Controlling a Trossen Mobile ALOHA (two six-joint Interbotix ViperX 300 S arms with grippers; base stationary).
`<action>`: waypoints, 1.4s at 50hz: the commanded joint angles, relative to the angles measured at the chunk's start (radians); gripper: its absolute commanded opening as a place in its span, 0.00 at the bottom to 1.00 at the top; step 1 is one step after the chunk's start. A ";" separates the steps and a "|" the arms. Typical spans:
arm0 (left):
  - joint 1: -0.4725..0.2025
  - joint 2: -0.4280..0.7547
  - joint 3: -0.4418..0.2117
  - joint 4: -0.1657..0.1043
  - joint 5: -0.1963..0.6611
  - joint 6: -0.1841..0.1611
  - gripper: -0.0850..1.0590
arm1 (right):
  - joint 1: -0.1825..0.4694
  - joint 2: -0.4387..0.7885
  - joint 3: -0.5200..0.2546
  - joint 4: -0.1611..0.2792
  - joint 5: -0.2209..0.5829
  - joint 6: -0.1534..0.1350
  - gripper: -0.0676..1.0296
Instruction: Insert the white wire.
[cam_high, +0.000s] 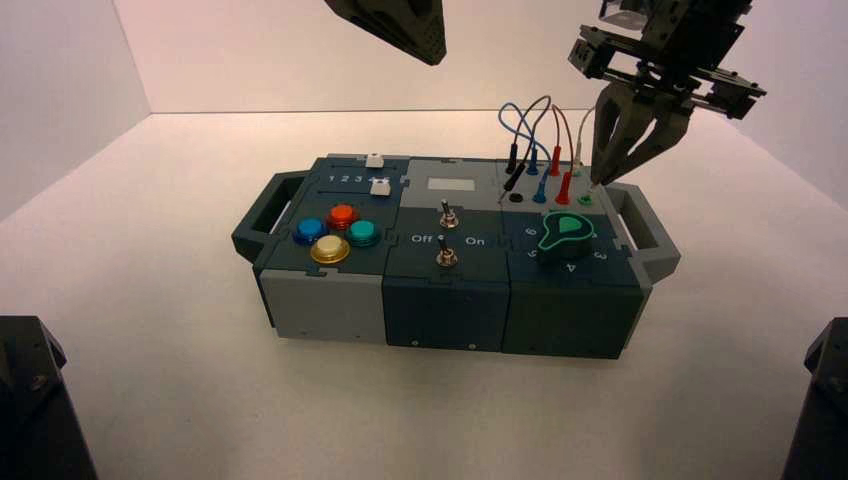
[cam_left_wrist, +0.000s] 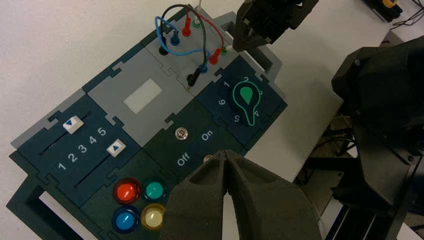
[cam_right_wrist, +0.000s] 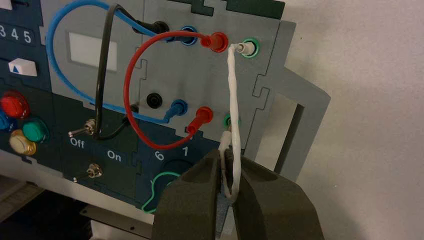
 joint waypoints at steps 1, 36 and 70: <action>-0.003 -0.017 -0.011 0.002 -0.005 0.003 0.05 | -0.002 -0.008 -0.009 0.003 -0.008 0.005 0.04; -0.003 -0.029 -0.006 0.006 -0.003 0.003 0.05 | -0.002 0.075 0.012 -0.002 -0.071 -0.002 0.04; -0.002 -0.032 -0.012 0.020 0.003 0.003 0.05 | 0.002 -0.008 -0.002 -0.014 -0.025 -0.021 0.36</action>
